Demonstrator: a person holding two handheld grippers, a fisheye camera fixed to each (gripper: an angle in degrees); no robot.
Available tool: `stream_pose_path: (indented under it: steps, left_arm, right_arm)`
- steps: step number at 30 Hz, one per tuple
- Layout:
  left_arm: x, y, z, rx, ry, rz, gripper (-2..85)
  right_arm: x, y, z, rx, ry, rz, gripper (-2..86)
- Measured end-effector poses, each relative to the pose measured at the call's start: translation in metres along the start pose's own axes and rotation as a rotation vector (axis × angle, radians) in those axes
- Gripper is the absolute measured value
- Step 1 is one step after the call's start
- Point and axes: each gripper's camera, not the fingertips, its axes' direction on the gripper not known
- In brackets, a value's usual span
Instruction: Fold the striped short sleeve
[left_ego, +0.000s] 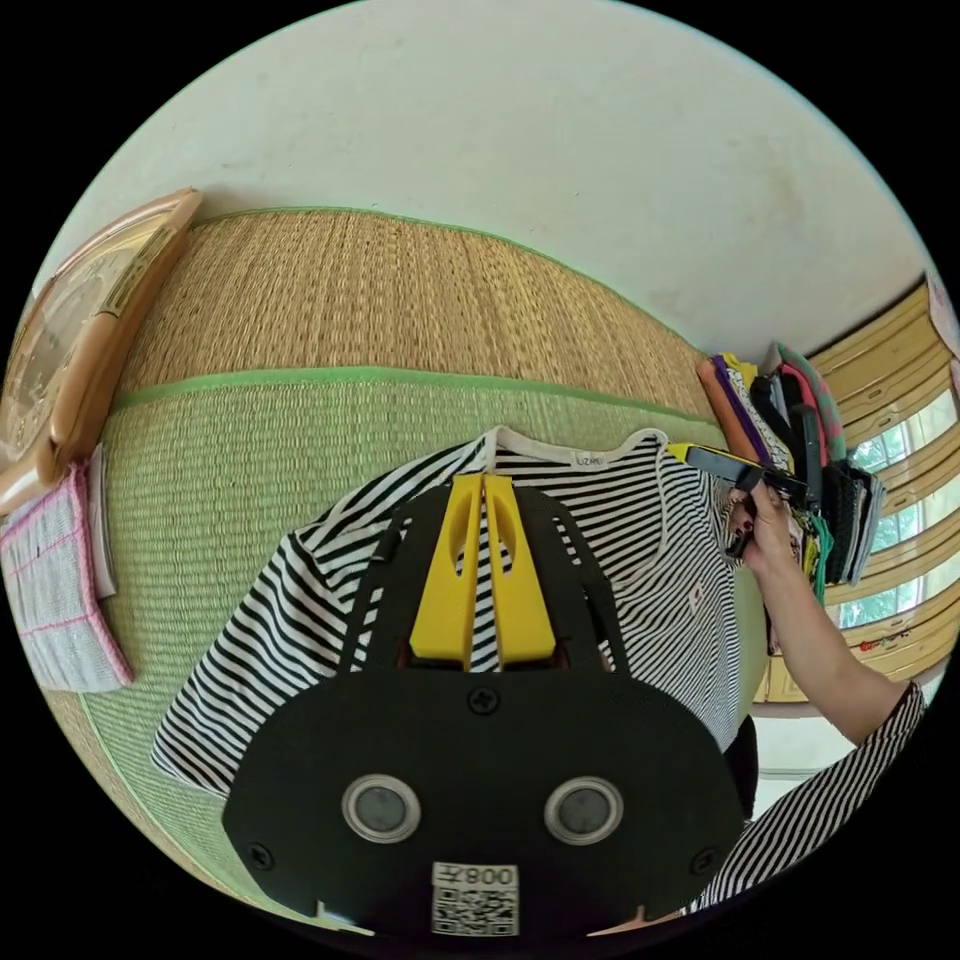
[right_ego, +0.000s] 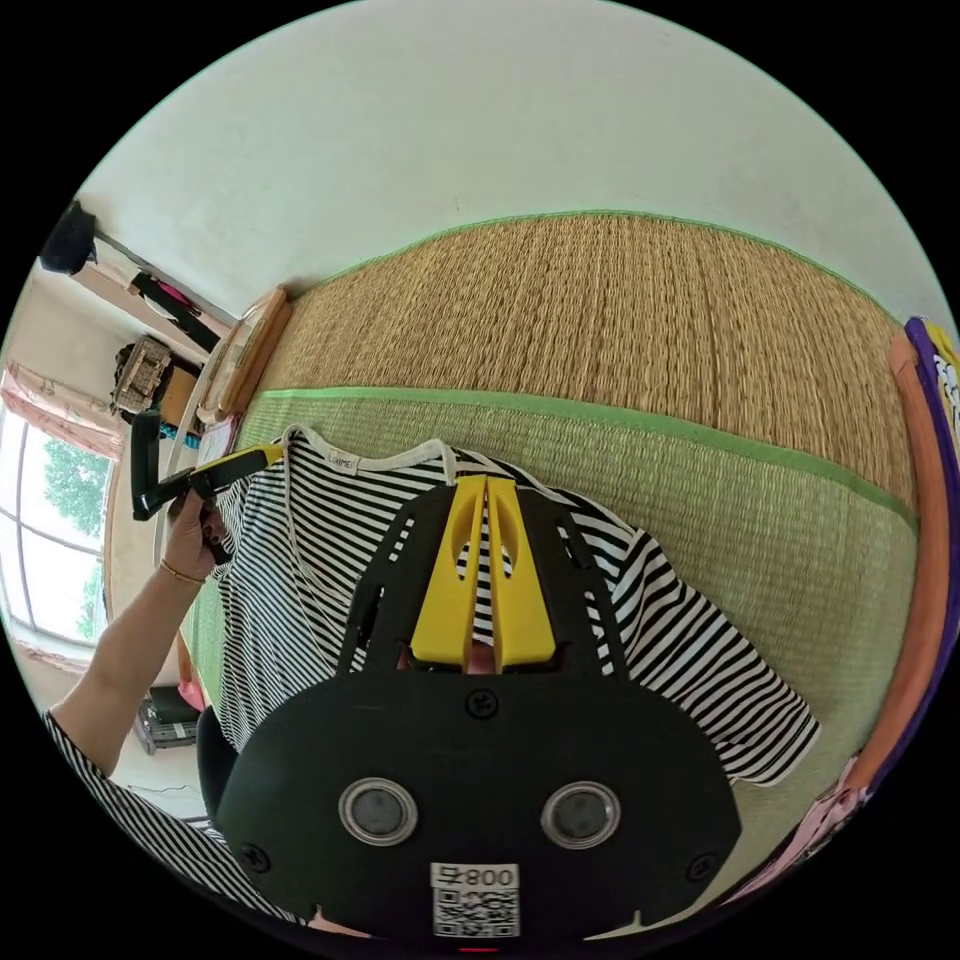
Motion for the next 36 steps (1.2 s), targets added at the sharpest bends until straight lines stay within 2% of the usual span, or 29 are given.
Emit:
stream_pose_path:
  steps: [6, 11, 14, 20, 26, 31, 36]
  left_arm:
    - [0.051, 0.02, -0.02, -0.006, 0.159, 0.104, 2.4]
    - [0.105, 0.031, -0.016, -0.096, 0.269, 0.169, 6.3]
    - [0.156, 0.023, -0.008, -0.146, 0.306, 0.225, 7.4]
    - [0.297, -0.016, 0.015, -0.231, 0.363, 0.411, 8.7]
    - [0.448, -0.063, 0.048, -0.277, 0.387, 0.574, 9.6]
    - [0.55, -0.096, 0.074, -0.307, 0.339, 0.654, 11.1]
    - [0.637, -0.116, 0.097, -0.329, 0.197, 0.728, 11.8]
  right_arm:
    - [0.02, 0.105, -0.064, 0.132, -0.03, -0.01, 2.0]
    - [0.07, 0.24, -0.114, 0.225, -0.068, 0.163, 6.6]
    - [0.089, 0.285, -0.12, 0.204, -0.036, 0.225, 8.0]
    - [0.113, 0.321, -0.117, 0.219, -0.029, 0.279, 9.0]
    - [0.123, 0.341, -0.101, 0.238, -0.124, 0.284, 8.1]
    - [0.128, 0.36, -0.094, 0.259, -0.155, 0.293, 6.2]
    - [0.137, 0.378, -0.091, 0.287, -0.193, 0.314, 3.6]
